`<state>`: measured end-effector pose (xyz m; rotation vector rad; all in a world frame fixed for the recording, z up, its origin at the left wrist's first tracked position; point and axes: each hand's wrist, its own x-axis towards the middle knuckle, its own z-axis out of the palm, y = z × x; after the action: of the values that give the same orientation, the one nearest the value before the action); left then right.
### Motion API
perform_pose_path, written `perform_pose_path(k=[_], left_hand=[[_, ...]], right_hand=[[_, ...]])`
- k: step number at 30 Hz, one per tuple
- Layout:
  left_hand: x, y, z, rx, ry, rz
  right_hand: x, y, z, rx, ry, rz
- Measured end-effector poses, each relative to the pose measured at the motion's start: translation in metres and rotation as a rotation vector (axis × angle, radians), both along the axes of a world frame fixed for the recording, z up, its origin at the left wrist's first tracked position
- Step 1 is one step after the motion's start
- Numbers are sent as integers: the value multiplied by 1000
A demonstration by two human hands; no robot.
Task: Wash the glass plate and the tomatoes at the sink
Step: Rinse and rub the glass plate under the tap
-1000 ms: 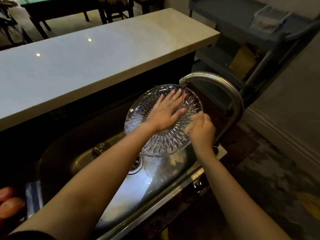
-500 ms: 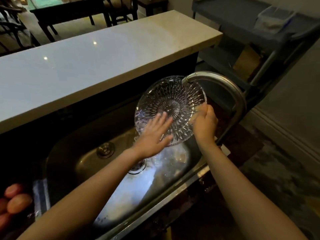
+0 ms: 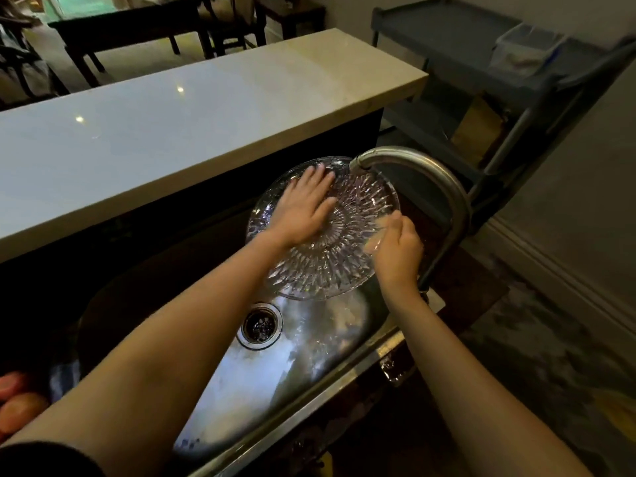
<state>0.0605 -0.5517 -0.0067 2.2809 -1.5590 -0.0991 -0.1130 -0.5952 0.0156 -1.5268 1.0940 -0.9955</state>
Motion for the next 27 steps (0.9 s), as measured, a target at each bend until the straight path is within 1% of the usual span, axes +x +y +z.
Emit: perform_pose_path(k=[3,5,7,9,10,12,16,19,21,24,27], left_hand=[[4,31,-19,62,21,55],[-15,49,-30,66,48,53],[-44,48,-29,21,88,-24],[-69,31,-18,-40,71,-151],[-77,20,-11,-71,52,-181],[-78,-1,4,-113,46,-163],[-46,-24,14,-78,15,-62],[-10,-15,6,-23,45,77],[1,4,-6,40,61,95],[-26,36,-30,79,109,84],[-72,46,-36,20,205,-13]], right_hand=[[-5,-10,6,-49,10,-36],[-6,-14,9,-74,6,-29],[-4,-13,8,-67,13,4],[0,-9,6,-27,43,49],[1,-7,4,-5,54,70],[3,-3,2,27,62,94],[1,-5,2,47,47,84],[-5,-14,2,16,39,40],[-8,-20,4,-37,31,-14],[-7,-27,5,-91,47,-36],[-3,-25,-1,-91,66,-21]])
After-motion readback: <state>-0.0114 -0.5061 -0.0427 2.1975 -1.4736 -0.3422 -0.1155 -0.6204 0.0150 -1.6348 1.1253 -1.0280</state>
